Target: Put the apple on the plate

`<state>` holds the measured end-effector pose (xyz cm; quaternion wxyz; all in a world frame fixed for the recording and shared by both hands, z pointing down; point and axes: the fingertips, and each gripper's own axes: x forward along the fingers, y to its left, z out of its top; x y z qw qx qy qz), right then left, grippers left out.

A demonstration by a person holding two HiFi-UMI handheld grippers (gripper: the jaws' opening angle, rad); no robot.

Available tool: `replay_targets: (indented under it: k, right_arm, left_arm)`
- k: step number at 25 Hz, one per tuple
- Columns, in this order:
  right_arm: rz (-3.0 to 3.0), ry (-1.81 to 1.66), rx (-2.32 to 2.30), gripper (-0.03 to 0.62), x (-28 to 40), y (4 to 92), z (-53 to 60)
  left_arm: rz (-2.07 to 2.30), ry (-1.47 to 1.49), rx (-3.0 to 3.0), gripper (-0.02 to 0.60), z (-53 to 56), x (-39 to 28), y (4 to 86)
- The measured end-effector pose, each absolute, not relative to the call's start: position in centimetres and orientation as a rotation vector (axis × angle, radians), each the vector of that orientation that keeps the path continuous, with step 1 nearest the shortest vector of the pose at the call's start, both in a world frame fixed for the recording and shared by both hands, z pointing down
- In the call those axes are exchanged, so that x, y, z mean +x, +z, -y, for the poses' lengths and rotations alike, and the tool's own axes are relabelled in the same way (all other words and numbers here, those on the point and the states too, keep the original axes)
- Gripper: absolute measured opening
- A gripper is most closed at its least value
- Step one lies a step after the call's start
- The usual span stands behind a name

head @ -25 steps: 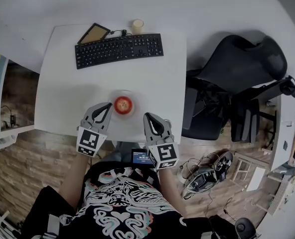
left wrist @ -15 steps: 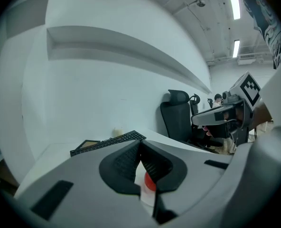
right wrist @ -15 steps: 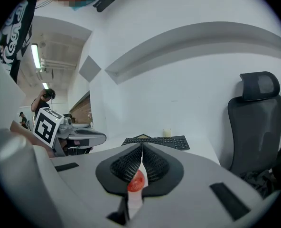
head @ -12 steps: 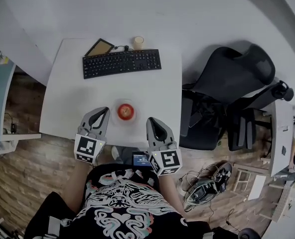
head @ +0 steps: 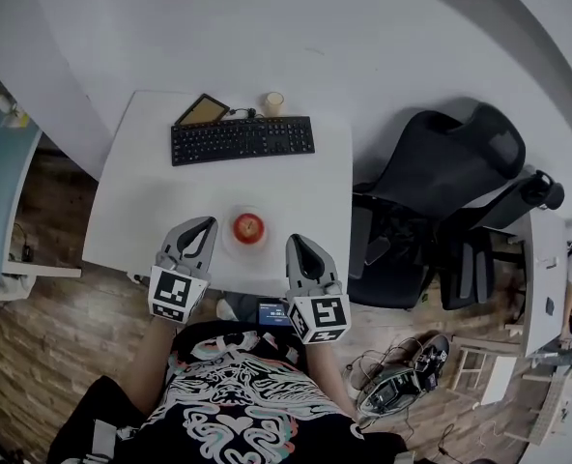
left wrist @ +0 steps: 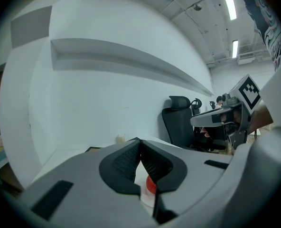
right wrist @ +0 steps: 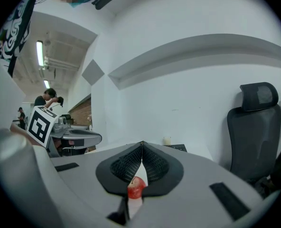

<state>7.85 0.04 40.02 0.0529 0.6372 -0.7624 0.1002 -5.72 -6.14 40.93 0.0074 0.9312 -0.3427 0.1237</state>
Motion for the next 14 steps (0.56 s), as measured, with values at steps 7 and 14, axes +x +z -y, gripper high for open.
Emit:
replay_targets:
  k: [7,14]
  right_arm:
    - [2.322,0.306,1.928,0.029,7.79,40.04,0.5]
    - [2.321,0.332,1.925,0.029,7.69,40.62,-0.01]
  left_arm:
    - [1.085,0.379,2.907,0.015,6.48,-5.91,40.82]
    - [1.086,0.391,2.892,0.015,6.48,-6.09,41.4]
